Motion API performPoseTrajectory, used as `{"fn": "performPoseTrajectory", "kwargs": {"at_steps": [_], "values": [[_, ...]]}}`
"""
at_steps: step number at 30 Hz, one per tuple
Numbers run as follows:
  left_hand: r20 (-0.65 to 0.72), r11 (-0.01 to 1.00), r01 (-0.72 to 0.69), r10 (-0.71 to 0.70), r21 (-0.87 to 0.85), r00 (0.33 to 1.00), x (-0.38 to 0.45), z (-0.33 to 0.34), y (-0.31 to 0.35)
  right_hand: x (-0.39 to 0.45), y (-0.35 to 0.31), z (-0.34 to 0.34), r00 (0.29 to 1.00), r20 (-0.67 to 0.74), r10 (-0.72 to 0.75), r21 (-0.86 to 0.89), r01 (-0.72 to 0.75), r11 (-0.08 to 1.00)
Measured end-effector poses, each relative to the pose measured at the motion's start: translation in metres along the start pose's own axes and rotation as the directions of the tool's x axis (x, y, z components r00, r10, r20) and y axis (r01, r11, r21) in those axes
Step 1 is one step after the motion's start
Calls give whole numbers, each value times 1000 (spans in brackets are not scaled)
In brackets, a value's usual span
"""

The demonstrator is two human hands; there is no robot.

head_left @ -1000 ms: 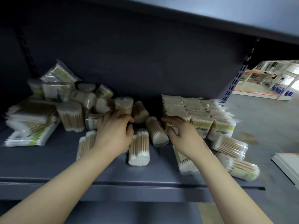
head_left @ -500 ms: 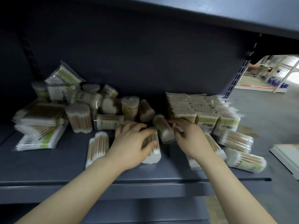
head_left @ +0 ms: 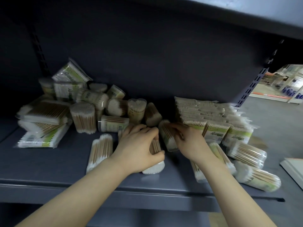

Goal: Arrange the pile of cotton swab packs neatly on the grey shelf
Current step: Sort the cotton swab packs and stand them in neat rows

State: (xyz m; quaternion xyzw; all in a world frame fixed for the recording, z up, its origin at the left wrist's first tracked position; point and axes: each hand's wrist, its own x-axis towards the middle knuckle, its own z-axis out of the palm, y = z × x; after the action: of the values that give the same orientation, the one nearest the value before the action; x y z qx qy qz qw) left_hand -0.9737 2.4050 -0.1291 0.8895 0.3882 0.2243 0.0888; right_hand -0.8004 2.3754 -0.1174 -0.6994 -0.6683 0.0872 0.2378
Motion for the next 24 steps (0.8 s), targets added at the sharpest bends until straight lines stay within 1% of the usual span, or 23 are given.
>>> {"fn": "performPoseTrajectory", "kwargs": {"at_steps": [4,8,11,15,20,24], "values": [[-11,1000,13,-13,24,1000,2,-1,2,-1,2,-3,1000,18,-6,-27,6,1000],[-5,998,57,-57,8,998,-1,-3,4,-5,0,-5,1000,-8,9,-32,-9,999],[-32,994,86,-84,62,996,-1,-3,7,-11,-1,-5,1000,-30,2,-41,-3,999],[-23,982,158,-156,99,987,-3,-6,8,-23,-4,-5,999,-50,-3,-45,1,999],[-40,960,218,-214,174,976,-7,-9,7,-38,-10,-4,999,-42,-4,-72,1,997],[-32,954,231,-229,189,973,-8,-12,4,-45,-13,-6,1000,-2,-9,-26,9,1000]]}}
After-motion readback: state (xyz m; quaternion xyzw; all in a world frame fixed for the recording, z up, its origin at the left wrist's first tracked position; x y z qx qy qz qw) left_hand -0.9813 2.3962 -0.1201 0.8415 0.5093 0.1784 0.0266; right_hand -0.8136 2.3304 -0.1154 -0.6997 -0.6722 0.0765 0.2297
